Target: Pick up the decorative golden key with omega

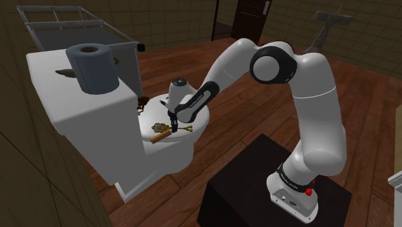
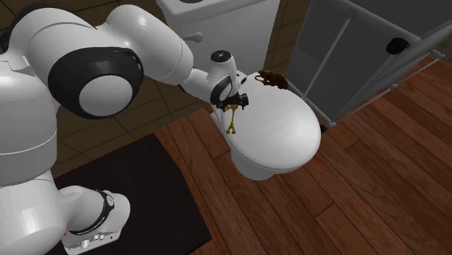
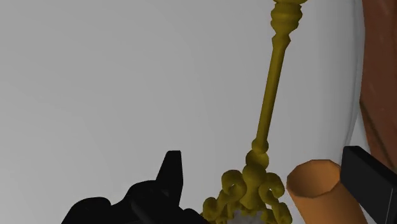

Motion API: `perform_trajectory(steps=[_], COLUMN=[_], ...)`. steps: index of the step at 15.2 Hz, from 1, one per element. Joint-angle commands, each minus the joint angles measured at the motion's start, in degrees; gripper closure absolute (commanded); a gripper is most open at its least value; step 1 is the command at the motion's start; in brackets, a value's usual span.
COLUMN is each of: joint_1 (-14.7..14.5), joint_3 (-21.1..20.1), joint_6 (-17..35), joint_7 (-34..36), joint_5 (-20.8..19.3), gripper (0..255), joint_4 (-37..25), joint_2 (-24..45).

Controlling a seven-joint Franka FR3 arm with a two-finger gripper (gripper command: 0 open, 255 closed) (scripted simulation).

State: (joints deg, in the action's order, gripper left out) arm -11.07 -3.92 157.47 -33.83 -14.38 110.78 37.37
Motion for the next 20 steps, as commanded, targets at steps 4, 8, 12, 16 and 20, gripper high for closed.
perform_trajectory(steps=[4,8,12,16,20], joint_1=[-0.37,-0.41,-0.41,-0.13,0.33], joint_3=[0.50,0.52,0.50,0.19,-0.43], joint_6=[1.46,1.55,1.50,0.56,-1.35], joint_7=[0.36,0.44,0.45,0.12,-0.41], joint_5=[-0.38,-0.40,-0.39,-0.17,0.32], gripper=[0,255,255,255,255], joint_4=[-1.05,-0.78,-0.63,-0.58,0.18], joint_2=[2.47,2.28,2.08,1.10,-1.54])
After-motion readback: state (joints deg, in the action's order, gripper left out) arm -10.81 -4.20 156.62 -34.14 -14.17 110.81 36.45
